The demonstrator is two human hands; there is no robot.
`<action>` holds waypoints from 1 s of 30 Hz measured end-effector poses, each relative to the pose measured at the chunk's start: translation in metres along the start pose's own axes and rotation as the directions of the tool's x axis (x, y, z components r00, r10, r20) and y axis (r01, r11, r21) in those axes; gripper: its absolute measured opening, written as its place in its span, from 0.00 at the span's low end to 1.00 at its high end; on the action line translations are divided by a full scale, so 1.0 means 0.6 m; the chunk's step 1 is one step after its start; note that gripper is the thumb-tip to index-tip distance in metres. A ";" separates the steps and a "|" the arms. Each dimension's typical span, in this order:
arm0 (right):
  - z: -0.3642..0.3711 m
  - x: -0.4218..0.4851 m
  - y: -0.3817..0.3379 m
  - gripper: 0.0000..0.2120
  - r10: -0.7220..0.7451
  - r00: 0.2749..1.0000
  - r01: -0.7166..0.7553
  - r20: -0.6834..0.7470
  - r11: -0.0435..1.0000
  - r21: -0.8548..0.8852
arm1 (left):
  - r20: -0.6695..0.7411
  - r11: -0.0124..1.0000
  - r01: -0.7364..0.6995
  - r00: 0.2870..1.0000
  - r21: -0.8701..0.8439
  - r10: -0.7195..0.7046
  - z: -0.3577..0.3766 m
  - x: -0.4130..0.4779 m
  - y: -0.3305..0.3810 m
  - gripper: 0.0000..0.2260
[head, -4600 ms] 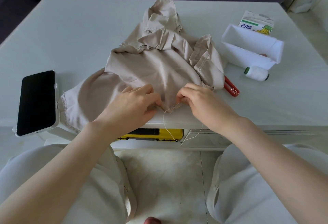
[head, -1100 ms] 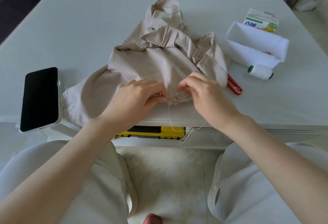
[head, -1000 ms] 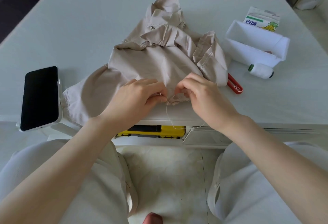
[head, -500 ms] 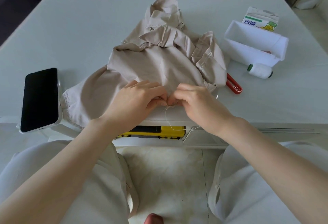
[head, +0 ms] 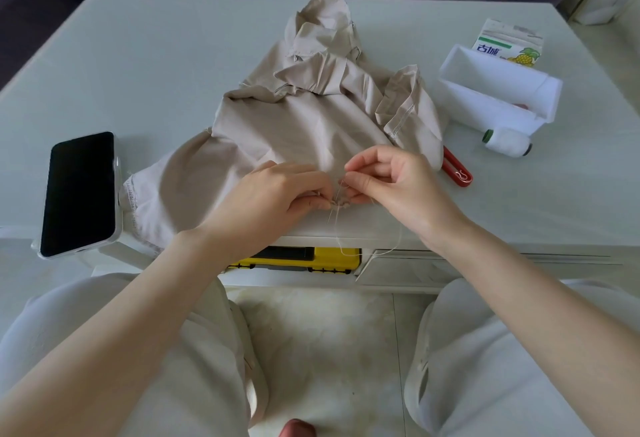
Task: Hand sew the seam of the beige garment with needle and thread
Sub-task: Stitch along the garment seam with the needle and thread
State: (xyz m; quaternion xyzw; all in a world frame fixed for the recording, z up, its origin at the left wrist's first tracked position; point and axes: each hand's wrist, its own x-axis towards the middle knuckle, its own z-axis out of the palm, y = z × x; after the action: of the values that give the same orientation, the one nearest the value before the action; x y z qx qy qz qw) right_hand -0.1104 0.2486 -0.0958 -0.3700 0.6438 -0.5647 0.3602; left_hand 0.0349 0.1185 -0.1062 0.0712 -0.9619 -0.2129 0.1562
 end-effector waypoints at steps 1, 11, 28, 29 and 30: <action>0.002 0.000 0.002 0.06 -0.004 1.000 0.004 0.014 1.000 -0.030 | -0.001 1.000 -0.001 1.000 -0.004 0.001 0.000 0.000 0.000 0.09; 0.006 0.001 0.001 0.07 -0.024 0.999 0.025 0.022 0.997 -0.069 | -0.001 1.000 0.004 1.000 -0.012 -0.004 -0.001 0.002 0.002 0.07; 0.013 -0.011 0.033 0.07 -0.309 0.945 0.309 0.108 0.732 -0.607 | 0.071 0.952 0.246 0.969 -0.184 -0.237 -0.005 0.001 -0.001 0.02; 0.010 -0.009 0.033 0.07 -0.395 0.910 0.373 0.125 0.650 -0.662 | 0.093 0.949 0.254 0.966 -0.187 -0.240 -0.005 0.000 -0.001 0.03; 0.007 -0.007 0.032 0.06 -0.471 0.870 0.428 0.146 0.575 -0.698 | 0.111 0.948 0.260 0.964 -0.185 -0.243 -0.004 0.000 -0.001 0.03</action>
State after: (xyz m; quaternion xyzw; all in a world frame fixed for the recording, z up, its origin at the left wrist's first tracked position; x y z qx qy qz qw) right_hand -0.1058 0.2521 -0.1152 -0.6144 0.7049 -0.3542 0.0159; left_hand 0.0359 0.1172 -0.1044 0.1682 -0.9248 -0.3287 0.0921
